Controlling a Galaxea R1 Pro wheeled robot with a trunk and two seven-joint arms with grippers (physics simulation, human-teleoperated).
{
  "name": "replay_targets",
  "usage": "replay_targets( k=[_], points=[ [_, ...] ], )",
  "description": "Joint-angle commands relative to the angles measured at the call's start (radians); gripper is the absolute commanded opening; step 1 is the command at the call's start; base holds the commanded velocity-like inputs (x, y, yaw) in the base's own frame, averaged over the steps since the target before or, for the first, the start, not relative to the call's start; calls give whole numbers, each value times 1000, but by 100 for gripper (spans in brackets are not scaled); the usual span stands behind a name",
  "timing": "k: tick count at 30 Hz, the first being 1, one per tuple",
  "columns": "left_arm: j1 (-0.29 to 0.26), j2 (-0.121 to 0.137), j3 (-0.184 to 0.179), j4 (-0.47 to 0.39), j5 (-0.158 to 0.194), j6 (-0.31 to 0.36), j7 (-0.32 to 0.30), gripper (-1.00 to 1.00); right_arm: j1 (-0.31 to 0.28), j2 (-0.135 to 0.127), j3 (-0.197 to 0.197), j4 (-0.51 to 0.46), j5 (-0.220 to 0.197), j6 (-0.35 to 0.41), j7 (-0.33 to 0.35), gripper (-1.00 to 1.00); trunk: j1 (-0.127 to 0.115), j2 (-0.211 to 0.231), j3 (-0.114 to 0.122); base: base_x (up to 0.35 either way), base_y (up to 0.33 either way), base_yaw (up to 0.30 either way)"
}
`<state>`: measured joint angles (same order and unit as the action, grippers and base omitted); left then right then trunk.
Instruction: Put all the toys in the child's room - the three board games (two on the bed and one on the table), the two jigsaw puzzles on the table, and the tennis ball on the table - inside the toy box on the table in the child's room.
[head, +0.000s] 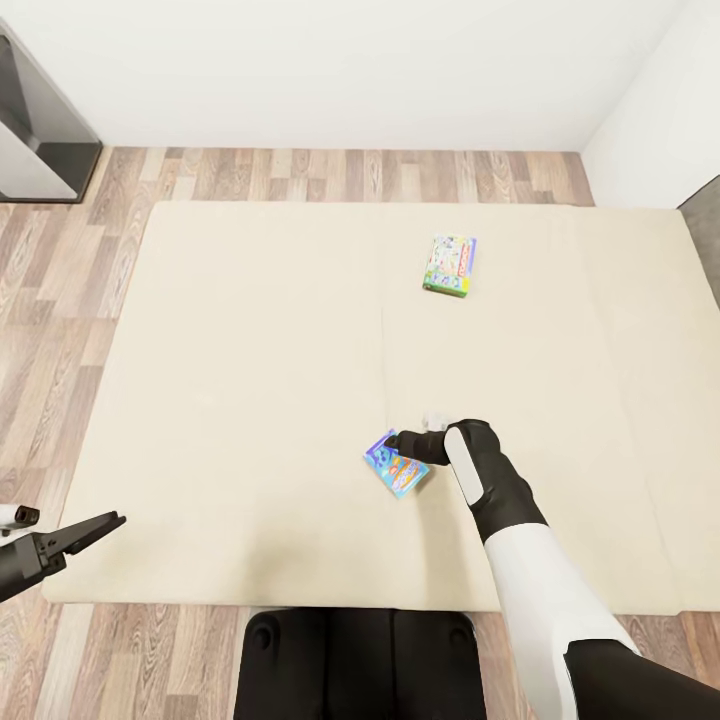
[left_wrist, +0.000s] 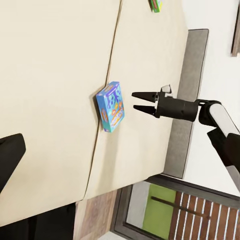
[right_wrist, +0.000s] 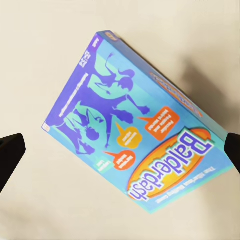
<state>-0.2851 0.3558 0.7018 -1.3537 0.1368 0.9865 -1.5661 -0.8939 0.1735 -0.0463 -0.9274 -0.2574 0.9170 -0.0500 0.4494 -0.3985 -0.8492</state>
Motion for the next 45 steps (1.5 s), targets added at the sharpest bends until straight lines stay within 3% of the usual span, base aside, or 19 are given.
replay_targets(
  k=[1, 25, 37, 45],
  points=[
    [0, 1, 0, 0, -1, 11, -5, 100, 0, 1, -3, -2, -8, 4, -5, 100, 1, -2, -1, 0, 0, 0],
    [0, 9, 10, 0, -3, 12, -5, 100, 0, 1, -4, -7, -8, 3, -5, 100, 1, -2, -2, 0, 0, 0],
    [3, 91, 18, 1, 3, 17, -5, 100, 0, 1, -4, -8, -8, 3, -5, 100, 1, -2, -2, 0, 0, 0],
    [4, 111, 9, 0, 11, 20, -5, 100, 0, 1, -4, -8, -8, 3, -5, 100, 1, -2, -2, 0, 0, 0]
  ],
)
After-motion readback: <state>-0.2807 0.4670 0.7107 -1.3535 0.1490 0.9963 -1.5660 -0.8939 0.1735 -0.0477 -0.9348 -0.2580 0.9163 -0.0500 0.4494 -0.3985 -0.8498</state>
